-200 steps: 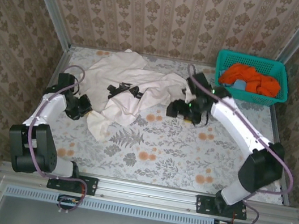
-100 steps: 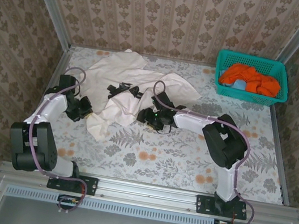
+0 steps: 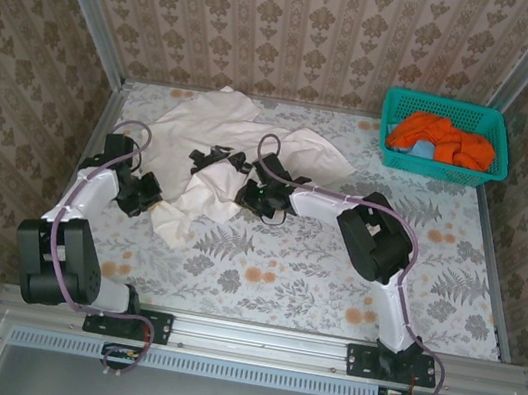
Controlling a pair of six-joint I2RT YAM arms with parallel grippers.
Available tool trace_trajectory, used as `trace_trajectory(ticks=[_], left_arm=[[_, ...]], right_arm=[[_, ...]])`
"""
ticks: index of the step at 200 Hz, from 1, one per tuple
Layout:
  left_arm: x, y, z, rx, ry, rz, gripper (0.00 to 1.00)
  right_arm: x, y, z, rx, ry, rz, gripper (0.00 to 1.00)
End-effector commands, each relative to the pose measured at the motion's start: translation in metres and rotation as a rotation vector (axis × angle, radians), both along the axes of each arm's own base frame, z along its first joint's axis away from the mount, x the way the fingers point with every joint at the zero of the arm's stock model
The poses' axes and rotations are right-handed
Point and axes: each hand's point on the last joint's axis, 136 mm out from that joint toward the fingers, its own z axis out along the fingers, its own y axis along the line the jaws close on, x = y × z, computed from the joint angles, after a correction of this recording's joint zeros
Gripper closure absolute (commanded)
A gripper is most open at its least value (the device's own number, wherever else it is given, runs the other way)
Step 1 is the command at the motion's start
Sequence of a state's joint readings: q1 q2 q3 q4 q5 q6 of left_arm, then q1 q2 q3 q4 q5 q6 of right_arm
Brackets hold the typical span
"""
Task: Fold and stack the t-shirts
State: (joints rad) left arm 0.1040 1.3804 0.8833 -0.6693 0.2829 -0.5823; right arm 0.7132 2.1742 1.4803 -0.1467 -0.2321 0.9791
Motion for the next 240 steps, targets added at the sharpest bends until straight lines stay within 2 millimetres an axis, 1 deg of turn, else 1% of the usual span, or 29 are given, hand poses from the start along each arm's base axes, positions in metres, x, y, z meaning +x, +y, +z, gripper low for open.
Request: trace_trajectory(ticks=[1, 11, 27, 42, 53, 67, 83, 92, 103, 113, 132, 139, 148, 154, 159, 161, 163, 166, 172, 180, 183, 186, 209, 220, 225, 227, 240], left_arm=[[-0.005, 0.001, 0.004, 0.021, 0.000, -0.010, 0.99], [-0.005, 0.001, 0.004, 0.020, -0.001, -0.008, 0.99], [-0.005, 0.001, 0.003, 0.020, -0.001, -0.006, 0.99], [-0.005, 0.001, 0.003, 0.020, -0.003, -0.007, 0.99], [-0.005, 0.000, 0.004, 0.018, -0.004, -0.008, 1.00], [-0.005, 0.000, 0.005, 0.019, -0.006, -0.011, 1.00], [-0.006, 0.000, 0.007, 0.028, -0.010, -0.012, 1.00], [-0.006, 0.001, 0.007, 0.034, -0.009, -0.012, 1.00], [-0.007, 0.003, 0.007, 0.043, -0.008, -0.009, 1.00], [-0.009, 0.003, 0.006, 0.049, -0.006, -0.010, 1.00], [-0.013, 0.005, 0.003, 0.059, 0.008, -0.007, 1.00], [-0.014, 0.005, 0.002, 0.061, 0.010, -0.006, 1.00], [-0.015, 0.006, 0.001, 0.066, 0.016, -0.002, 1.00], [-0.016, 0.007, 0.000, 0.067, 0.018, 0.000, 1.00], [-0.016, 0.006, -0.001, 0.067, 0.020, 0.001, 1.00], [-0.017, 0.007, -0.002, 0.067, 0.022, 0.002, 1.00], [-0.017, 0.006, -0.002, 0.066, 0.024, 0.002, 1.00], [-0.017, 0.006, -0.002, 0.066, 0.026, 0.002, 1.00], [-0.017, 0.006, -0.003, 0.066, 0.030, 0.001, 0.99], [-0.018, 0.006, -0.004, 0.064, 0.036, 0.002, 0.99], [-0.017, 0.006, -0.004, 0.063, 0.036, 0.002, 0.99], [-0.017, 0.006, -0.004, 0.062, 0.037, 0.000, 0.99], [-0.014, 0.006, -0.002, 0.062, 0.038, -0.003, 0.97], [-0.013, 0.006, -0.001, 0.061, 0.036, -0.004, 0.96], [-0.012, 0.006, -0.001, 0.059, 0.034, -0.003, 0.95], [-0.012, 0.006, -0.001, 0.059, 0.034, -0.004, 0.95], [-0.012, 0.005, -0.001, 0.056, 0.033, -0.006, 0.95]], right_arm=[[0.000, -0.007, 0.004, -0.062, -0.025, -0.027, 0.88], [0.001, -0.010, 0.010, -0.065, -0.038, -0.040, 0.92], [0.003, -0.009, 0.022, -0.044, -0.061, -0.045, 1.00], [0.003, -0.012, 0.033, -0.057, -0.083, -0.052, 1.00], [0.001, -0.015, 0.049, -0.064, -0.116, -0.055, 1.00], [0.000, -0.024, 0.069, -0.106, -0.167, -0.074, 1.00], [-0.006, -0.038, 0.093, -0.221, -0.205, -0.089, 1.00], [-0.012, -0.042, 0.105, -0.310, -0.226, -0.059, 1.00], [-0.017, -0.044, 0.120, -0.412, -0.257, -0.020, 1.00], [-0.025, -0.036, 0.127, -0.477, -0.271, 0.041, 1.00], [-0.041, -0.016, 0.128, -0.562, -0.264, 0.166, 1.00], [-0.046, -0.006, 0.123, -0.582, -0.255, 0.223, 1.00], [-0.051, 0.001, 0.112, -0.616, -0.220, 0.279, 1.00], [-0.053, 0.008, 0.102, -0.623, -0.189, 0.323, 0.98], [-0.055, 0.015, 0.099, -0.618, -0.167, 0.354, 0.97], [-0.055, 0.016, 0.094, -0.623, -0.154, 0.363, 0.97], [-0.055, 0.018, 0.095, -0.619, -0.150, 0.371, 0.96], [-0.056, 0.020, 0.089, -0.628, -0.132, 0.388, 0.95], [-0.056, 0.025, 0.085, -0.637, -0.121, 0.414, 0.91], [-0.055, 0.024, 0.078, -0.667, -0.099, 0.435, 0.84], [-0.054, 0.024, 0.080, -0.670, -0.103, 0.435, 0.80], [-0.054, 0.023, 0.077, -0.684, -0.093, 0.440, 0.77], [-0.040, 0.015, 0.085, -0.682, -0.108, 0.411, 0.53], [-0.033, 0.007, 0.093, -0.672, -0.124, 0.383, 0.48], [-0.030, 0.002, 0.092, -0.678, -0.115, 0.372, 0.46], [-0.029, 0.000, 0.095, -0.675, -0.116, 0.365, 0.45], [-0.024, -0.015, 0.097, -0.703, -0.100, 0.345, 0.44]])
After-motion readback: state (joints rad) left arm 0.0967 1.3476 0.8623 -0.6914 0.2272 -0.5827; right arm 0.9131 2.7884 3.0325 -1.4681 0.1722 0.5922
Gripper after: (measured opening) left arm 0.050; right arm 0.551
